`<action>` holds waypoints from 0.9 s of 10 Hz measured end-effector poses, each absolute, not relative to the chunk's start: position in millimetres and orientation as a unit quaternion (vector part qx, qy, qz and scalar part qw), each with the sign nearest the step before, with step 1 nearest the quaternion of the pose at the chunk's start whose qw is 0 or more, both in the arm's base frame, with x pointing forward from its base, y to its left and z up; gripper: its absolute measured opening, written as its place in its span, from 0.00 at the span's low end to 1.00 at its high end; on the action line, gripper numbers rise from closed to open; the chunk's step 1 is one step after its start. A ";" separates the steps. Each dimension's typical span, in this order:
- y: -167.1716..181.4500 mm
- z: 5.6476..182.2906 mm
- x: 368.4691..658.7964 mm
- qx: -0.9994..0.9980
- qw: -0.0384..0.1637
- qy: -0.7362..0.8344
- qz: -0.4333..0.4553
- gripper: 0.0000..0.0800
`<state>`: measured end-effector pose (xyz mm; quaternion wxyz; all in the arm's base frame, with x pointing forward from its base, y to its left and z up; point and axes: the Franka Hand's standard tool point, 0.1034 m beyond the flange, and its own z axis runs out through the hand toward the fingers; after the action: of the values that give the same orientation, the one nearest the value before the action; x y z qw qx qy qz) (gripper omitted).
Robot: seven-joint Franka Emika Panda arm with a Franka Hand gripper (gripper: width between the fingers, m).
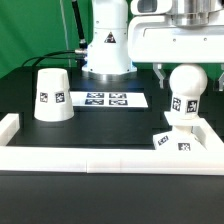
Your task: Assemble lamp
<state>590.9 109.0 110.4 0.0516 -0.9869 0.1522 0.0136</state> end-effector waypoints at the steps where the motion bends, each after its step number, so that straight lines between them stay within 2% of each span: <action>1: 108.6 109.9 590.9 -0.993 0.052 0.107 0.012 0.87; 4: 106.2 110.1 591.5 -0.998 0.051 -0.021 0.004 0.87; 7: 106.7 113.0 594.2 -0.990 0.031 -0.136 -0.001 0.87; 9: 106.6 113.7 595.5 -0.982 0.030 -0.187 -0.006 0.87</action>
Offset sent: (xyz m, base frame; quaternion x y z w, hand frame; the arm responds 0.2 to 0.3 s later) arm 0.0016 -0.0013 0.0037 -0.0051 0.0041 -0.1683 0.9857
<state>595.5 106.6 113.7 0.0297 -0.9819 -0.1872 -0.0056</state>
